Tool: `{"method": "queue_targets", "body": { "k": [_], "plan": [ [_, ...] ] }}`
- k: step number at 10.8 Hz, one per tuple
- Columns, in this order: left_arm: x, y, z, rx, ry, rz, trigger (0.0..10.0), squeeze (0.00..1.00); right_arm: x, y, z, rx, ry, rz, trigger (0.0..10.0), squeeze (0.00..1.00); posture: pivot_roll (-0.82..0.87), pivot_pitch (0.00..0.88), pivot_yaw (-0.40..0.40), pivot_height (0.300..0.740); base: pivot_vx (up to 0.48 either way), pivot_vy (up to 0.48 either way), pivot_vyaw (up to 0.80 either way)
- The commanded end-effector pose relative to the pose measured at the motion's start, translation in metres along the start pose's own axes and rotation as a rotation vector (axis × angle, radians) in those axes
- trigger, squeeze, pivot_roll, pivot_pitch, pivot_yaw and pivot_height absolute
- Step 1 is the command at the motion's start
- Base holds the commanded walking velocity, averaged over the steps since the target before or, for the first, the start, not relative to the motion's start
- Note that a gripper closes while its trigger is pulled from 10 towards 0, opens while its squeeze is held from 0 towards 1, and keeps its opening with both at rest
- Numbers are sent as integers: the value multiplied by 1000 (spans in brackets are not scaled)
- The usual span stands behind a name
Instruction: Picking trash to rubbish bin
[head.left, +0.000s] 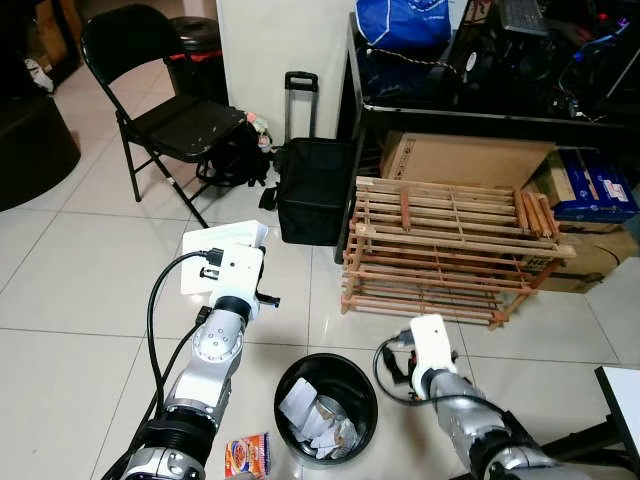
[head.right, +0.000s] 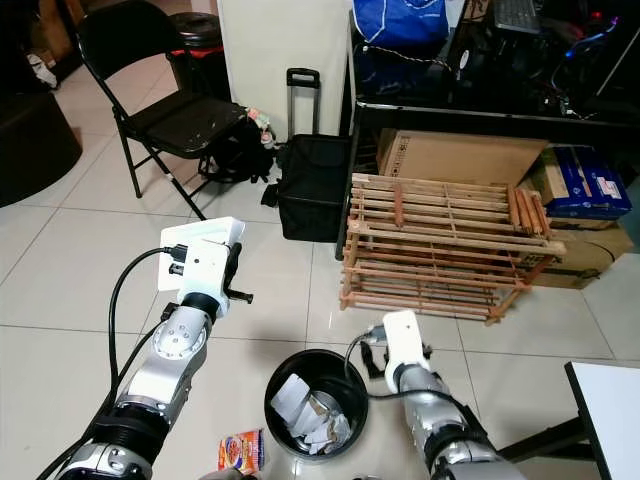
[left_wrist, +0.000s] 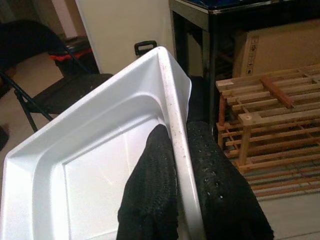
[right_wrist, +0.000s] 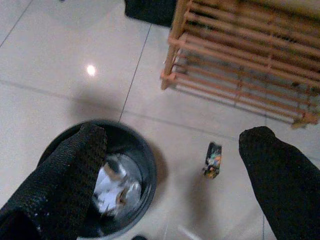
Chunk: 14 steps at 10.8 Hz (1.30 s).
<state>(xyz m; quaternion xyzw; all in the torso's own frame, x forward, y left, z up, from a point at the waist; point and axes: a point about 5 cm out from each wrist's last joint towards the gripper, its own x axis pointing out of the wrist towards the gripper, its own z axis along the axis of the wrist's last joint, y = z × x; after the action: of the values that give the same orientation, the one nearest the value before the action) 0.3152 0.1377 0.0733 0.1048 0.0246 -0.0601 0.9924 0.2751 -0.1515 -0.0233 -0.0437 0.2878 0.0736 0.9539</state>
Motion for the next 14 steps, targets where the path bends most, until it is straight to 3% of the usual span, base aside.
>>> {"method": "queue_targets", "body": {
  "k": [1, 3, 4, 7, 10, 14],
  "plan": [
    [0, -3, -4, 0, 10, -13, 10000, 0, 2, -11, 13, 9, -42, -50, 10000, 0, 72, 30, -50, 740, 0, 0, 0],
    [0, -3, -8, 1, 22, -16, 10000, 0, 6, -24, 38, 11, -108, -115, 10000, 0, 74, 28, -54, 740, 0, 0, 0],
    [-1, -3, -10, 1, 28, -17, 10000, 0, 7, -26, 40, 8, -106, -120, 10000, 0, 75, 27, -54, 740, 0, 0, 0],
    [-3, -3, -25, 17, 89, -37, 10000, 0, 6, -22, 31, -13, -68, -105, 10000, 0, 78, 21, -51, 740, 0, 0, 0],
    [-7, -1, -43, 35, 173, -56, 10000, 0, 0, -36, 15, -23, -2, -164, 10000, 0, 78, 12, -52, 740, 0, 0, 0],
    [-26, -11, -81, 56, 372, -123, 10000, 0, -6, -47, 3, 29, 6, -225, 10000, 0, 56, 0, -50, 740, 0, 0, 0]
  ]
}}
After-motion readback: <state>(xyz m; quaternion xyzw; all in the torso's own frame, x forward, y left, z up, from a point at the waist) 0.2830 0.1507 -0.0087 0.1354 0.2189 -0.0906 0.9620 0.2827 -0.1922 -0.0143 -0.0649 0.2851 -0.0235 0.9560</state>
